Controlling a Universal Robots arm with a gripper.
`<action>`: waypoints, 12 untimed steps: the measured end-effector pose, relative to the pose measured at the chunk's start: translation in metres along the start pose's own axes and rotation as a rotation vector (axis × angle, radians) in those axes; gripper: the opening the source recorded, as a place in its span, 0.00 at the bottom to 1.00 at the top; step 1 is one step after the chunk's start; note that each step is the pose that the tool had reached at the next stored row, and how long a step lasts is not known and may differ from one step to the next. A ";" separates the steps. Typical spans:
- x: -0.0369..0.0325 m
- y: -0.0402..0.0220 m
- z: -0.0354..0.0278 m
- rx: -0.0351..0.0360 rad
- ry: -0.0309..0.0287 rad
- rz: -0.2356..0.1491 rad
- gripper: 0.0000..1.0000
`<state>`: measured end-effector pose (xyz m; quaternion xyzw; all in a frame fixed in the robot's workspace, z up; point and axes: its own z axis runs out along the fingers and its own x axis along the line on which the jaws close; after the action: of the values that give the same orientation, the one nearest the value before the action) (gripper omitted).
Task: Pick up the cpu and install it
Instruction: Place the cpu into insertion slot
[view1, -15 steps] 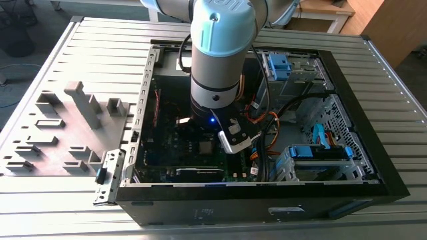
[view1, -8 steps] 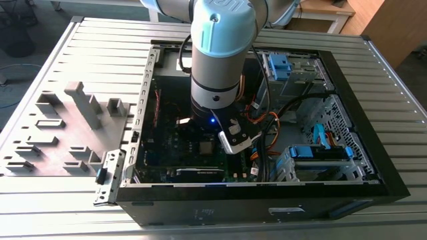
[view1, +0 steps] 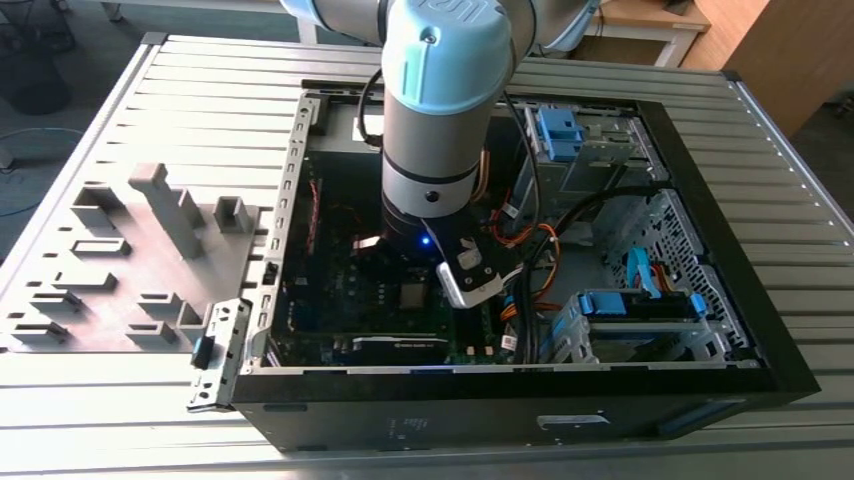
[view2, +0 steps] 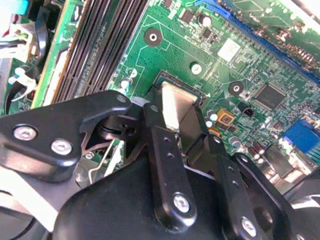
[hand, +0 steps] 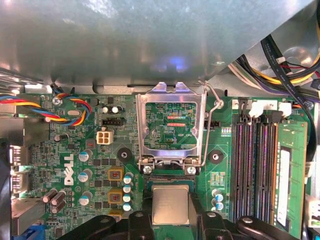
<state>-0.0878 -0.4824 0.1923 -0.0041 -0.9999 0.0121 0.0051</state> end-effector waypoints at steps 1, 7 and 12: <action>0.0000 0.0000 0.0001 0.0000 0.0000 0.000 0.38; -0.0001 0.0001 -0.0017 -0.0011 -0.0005 0.000 0.38; 0.0000 0.0000 -0.0024 -0.0006 0.0000 0.000 0.38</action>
<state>-0.0878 -0.4823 0.1947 -0.0042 -0.9999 0.0118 0.0050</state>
